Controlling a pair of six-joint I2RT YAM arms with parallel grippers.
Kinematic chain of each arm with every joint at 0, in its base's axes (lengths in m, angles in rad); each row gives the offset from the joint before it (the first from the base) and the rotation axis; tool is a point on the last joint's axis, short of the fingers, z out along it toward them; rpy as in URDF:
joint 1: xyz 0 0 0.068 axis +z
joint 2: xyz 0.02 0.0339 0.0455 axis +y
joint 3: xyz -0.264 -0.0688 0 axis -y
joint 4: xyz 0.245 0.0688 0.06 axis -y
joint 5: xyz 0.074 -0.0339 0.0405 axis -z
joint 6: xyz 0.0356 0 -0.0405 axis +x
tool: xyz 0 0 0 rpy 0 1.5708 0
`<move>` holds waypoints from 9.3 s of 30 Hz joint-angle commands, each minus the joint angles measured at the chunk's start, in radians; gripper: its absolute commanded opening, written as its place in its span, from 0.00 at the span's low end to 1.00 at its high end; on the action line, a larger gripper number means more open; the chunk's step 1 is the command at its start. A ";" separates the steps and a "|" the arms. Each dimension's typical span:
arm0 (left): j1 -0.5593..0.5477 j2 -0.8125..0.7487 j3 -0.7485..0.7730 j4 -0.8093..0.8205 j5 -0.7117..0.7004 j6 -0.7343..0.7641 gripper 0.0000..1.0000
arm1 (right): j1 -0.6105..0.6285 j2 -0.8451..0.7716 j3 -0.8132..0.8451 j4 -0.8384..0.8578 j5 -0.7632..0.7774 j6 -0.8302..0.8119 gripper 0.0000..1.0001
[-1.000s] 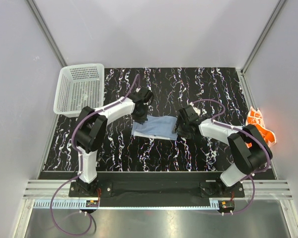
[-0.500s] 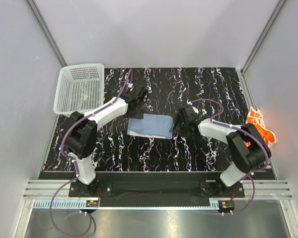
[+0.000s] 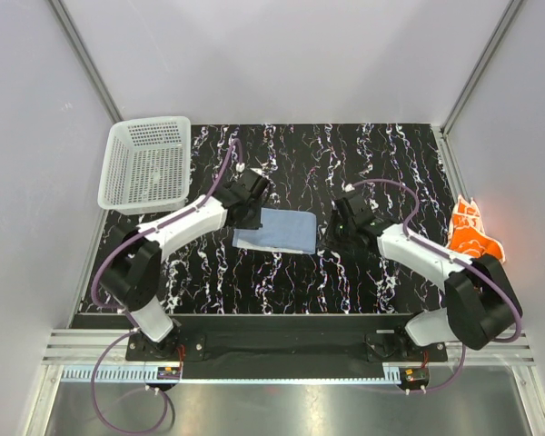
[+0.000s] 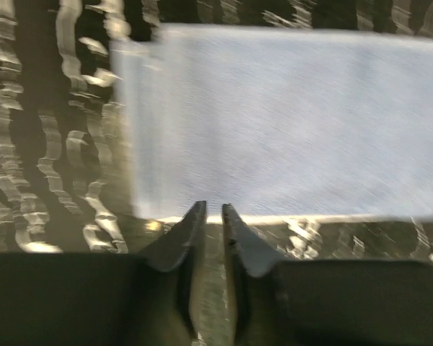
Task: Roll the towels
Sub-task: Fold the towel, then roll the towel
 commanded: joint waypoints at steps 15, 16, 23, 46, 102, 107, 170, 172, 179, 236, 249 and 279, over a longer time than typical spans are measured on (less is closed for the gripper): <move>0.041 0.001 -0.184 0.218 0.143 -0.041 0.09 | 0.004 0.321 -0.041 0.414 -0.210 0.079 0.00; 0.050 0.001 -0.195 0.225 0.154 -0.048 0.09 | 0.004 0.336 -0.049 0.415 -0.211 0.079 0.00; 0.143 -0.022 -0.344 0.305 0.192 -0.085 0.09 | 0.006 0.358 -0.142 0.469 -0.220 0.099 0.00; 0.159 -0.169 -0.335 0.164 0.062 -0.038 0.33 | 0.278 -0.032 0.009 -0.068 0.140 0.110 0.06; -0.137 -0.667 -0.227 -0.135 -0.036 0.155 0.99 | 0.376 -0.124 0.040 -0.218 0.297 0.127 0.84; -0.106 -0.531 -0.225 0.029 0.143 0.137 0.99 | 0.224 0.005 0.099 -0.151 0.199 0.042 0.81; -0.622 -0.091 -0.433 0.233 -0.141 0.024 0.28 | 0.161 0.243 -0.247 0.434 -0.177 0.165 0.35; -0.622 -0.098 -0.437 0.235 -0.134 0.024 0.19 | 0.161 0.258 -0.233 0.411 -0.161 0.162 0.34; -0.620 -0.095 -0.441 0.236 -0.111 0.030 0.07 | 0.093 0.289 -0.221 0.348 -0.127 0.155 0.25; -0.424 -0.417 -0.670 0.734 0.442 -0.292 0.00 | -0.046 -0.345 -0.276 0.029 -0.116 0.060 0.58; -0.229 -0.417 -0.861 0.931 0.603 -0.581 0.00 | 0.122 -0.258 -0.280 0.291 -0.246 0.093 0.46; -0.039 -0.298 -1.026 1.086 0.788 -0.713 0.00 | 0.184 0.166 -0.136 0.503 -0.229 0.099 0.27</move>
